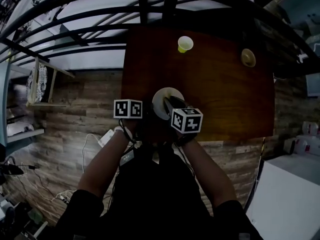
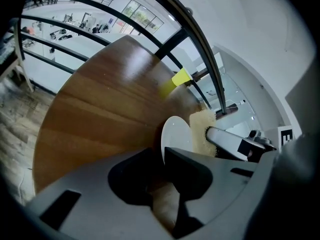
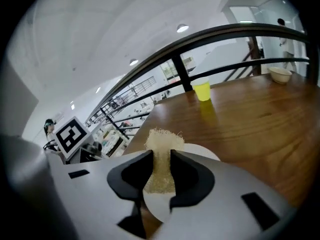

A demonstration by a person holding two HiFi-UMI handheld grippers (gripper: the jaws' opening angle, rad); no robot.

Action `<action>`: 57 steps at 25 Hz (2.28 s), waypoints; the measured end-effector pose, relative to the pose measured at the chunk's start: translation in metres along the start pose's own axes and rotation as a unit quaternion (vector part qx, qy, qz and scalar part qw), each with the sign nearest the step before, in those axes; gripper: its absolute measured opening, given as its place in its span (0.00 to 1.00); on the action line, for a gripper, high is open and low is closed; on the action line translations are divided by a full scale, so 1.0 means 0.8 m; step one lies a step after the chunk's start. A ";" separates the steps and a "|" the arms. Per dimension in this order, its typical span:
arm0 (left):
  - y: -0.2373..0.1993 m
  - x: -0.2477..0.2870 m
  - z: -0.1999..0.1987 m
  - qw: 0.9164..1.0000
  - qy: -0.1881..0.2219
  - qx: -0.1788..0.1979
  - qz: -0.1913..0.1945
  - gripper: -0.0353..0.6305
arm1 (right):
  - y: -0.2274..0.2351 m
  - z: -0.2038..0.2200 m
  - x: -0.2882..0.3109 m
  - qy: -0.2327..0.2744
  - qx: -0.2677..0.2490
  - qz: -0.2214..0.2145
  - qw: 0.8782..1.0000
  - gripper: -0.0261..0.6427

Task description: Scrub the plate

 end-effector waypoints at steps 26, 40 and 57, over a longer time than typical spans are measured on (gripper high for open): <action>-0.007 -0.002 0.008 1.000 0.014 -0.025 -0.012 0.15 | 0.038 0.034 -0.018 -0.069 -0.148 0.020 0.986 0.22; -0.005 -0.003 0.015 1.000 0.015 -0.024 -0.012 0.15 | 0.057 0.032 -0.051 -0.045 -0.089 0.049 0.994 0.22; -0.019 -0.010 0.016 0.997 0.035 -0.054 0.030 0.14 | -0.062 0.028 0.036 -0.040 -0.045 -0.079 0.995 0.22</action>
Point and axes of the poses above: the fingertips, and each gripper's own axes: x forward along the fingers, y to its right, z out of its underside, the point moved 4 cm from there along -x, backward along the fingers, and after that the axes turned 15 degrees about -x, right-handed, at the moved point
